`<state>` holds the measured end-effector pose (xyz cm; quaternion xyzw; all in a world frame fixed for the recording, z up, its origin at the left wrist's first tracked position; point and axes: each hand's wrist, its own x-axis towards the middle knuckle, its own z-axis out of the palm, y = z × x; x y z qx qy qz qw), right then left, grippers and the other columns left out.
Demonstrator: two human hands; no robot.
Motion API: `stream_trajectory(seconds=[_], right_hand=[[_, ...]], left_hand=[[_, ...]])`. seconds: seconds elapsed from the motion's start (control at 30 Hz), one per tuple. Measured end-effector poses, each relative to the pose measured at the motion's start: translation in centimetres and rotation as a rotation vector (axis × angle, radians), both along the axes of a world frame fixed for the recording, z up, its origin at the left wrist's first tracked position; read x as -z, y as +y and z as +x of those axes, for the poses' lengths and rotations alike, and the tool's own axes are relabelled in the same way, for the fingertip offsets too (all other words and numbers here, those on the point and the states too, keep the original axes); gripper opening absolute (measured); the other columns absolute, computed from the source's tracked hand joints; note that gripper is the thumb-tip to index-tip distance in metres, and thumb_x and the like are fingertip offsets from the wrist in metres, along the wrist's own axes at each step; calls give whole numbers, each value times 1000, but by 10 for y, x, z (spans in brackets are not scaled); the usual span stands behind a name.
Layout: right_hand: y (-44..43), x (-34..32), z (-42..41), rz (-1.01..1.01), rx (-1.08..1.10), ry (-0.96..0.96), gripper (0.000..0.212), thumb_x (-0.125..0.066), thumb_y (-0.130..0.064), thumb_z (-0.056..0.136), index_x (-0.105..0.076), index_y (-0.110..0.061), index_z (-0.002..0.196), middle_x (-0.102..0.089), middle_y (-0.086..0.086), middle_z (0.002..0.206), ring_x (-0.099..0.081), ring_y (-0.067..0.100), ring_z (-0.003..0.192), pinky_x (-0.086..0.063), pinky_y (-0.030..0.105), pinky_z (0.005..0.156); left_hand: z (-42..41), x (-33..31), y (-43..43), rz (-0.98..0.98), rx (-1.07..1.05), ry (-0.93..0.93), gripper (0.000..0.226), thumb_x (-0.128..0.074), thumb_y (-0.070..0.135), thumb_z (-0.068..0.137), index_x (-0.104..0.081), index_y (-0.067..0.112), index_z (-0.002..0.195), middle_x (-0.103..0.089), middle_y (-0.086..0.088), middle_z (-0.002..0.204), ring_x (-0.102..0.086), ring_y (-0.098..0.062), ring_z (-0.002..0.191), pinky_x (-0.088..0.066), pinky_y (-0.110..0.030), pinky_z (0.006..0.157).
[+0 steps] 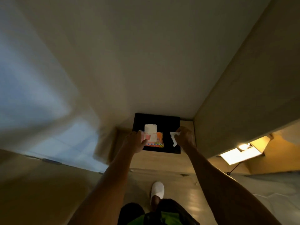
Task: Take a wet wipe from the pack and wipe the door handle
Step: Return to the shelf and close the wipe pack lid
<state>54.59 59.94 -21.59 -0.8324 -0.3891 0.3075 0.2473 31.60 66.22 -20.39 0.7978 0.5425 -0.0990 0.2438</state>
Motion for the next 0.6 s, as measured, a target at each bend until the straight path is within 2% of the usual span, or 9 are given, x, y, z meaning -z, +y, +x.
stream_trajectory(seconds=[0.07, 0.17, 0.27, 0.37, 0.47, 0.6], right_hand=[[15, 2, 9, -44, -78, -28, 7, -61, 0, 79, -62, -3, 86, -65, 8, 78, -61, 22, 68, -38, 18, 46], [32, 13, 21, -132, -202, -139, 13, -65, -14, 81, -63, -10, 93, -68, 11, 93, -64, 29, 84, -41, 25, 59], [43, 23, 28, -152, -170, -118, 7, -66, -17, 78, -60, -15, 81, -68, 9, 86, -66, 27, 78, -48, 28, 57], [56, 50, 42, -151, -53, -73, 21, -69, -21, 71, -49, -22, 63, -68, 9, 75, -66, 27, 69, -56, 37, 57], [64, 73, 54, -138, -16, -55, 20, -68, -22, 70, -50, -22, 63, -67, 3, 71, -66, 23, 62, -58, 41, 53], [71, 48, 49, -149, -38, -111, 20, -67, -19, 77, -50, -21, 67, -67, -2, 75, -65, 19, 61, -56, 31, 55]], left_hand=[[10, 3, 11, 2, 1, -3, 55, -50, 44, 91, -45, 7, 131, -57, -17, 128, -55, -32, 118, -45, -39, 93], [17, 7, 25, -22, -7, 15, 58, -50, 45, 92, -44, 7, 135, -55, -17, 131, -51, -32, 123, -43, -39, 97], [19, 11, 37, -37, -13, 38, 58, -49, 44, 92, -43, 8, 137, -53, -16, 134, -48, -32, 126, -40, -39, 100], [18, 20, 52, -81, -29, 32, 56, -49, 44, 92, -44, 8, 135, -53, -18, 133, -48, -33, 125, -41, -39, 99], [23, 20, 65, -139, -64, 28, 59, -49, 43, 93, -40, 8, 139, -49, -18, 138, -45, -33, 128, -40, -39, 101], [28, 24, 78, -174, -82, 1, 62, -48, 43, 95, -36, 7, 143, -49, -18, 139, -43, -31, 131, -39, -38, 102]])
